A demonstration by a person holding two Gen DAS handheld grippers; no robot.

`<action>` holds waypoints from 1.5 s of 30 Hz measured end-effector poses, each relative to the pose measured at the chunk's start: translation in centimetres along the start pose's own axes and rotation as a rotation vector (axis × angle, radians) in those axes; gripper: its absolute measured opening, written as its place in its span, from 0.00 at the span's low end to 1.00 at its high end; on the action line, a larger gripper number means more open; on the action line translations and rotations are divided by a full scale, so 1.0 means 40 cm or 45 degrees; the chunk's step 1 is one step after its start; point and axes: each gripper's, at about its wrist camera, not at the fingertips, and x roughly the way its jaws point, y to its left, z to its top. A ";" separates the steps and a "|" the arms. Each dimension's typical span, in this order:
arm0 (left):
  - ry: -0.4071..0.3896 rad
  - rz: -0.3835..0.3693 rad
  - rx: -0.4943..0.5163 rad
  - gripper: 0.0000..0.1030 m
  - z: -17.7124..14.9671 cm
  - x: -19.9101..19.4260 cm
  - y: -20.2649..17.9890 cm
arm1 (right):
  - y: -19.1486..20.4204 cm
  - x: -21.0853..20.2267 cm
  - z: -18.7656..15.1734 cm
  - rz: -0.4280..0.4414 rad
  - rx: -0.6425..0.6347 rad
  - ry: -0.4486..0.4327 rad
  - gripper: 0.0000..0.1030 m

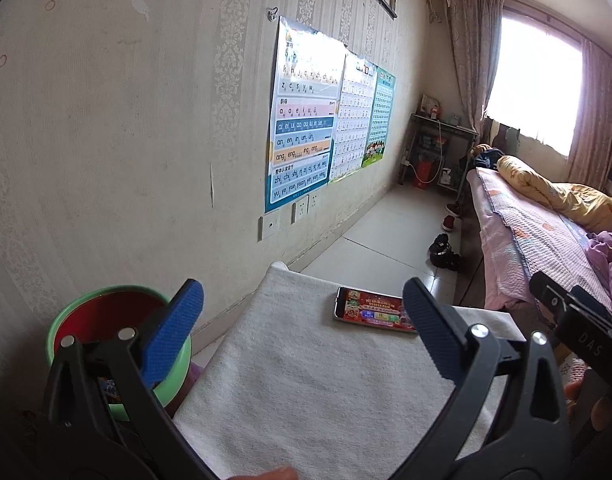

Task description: Collect trash

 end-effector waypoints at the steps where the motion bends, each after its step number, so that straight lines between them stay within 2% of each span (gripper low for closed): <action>1: 0.002 0.001 -0.002 0.95 -0.001 -0.001 -0.002 | 0.002 0.000 0.000 -0.002 -0.004 0.003 0.93; 18: 0.042 -0.016 -0.020 0.95 -0.007 0.008 0.003 | 0.005 0.007 -0.001 -0.023 -0.016 0.017 0.93; 45: 0.040 -0.017 -0.033 0.95 -0.005 -0.001 0.011 | 0.008 -0.002 -0.002 -0.046 -0.036 -0.005 0.93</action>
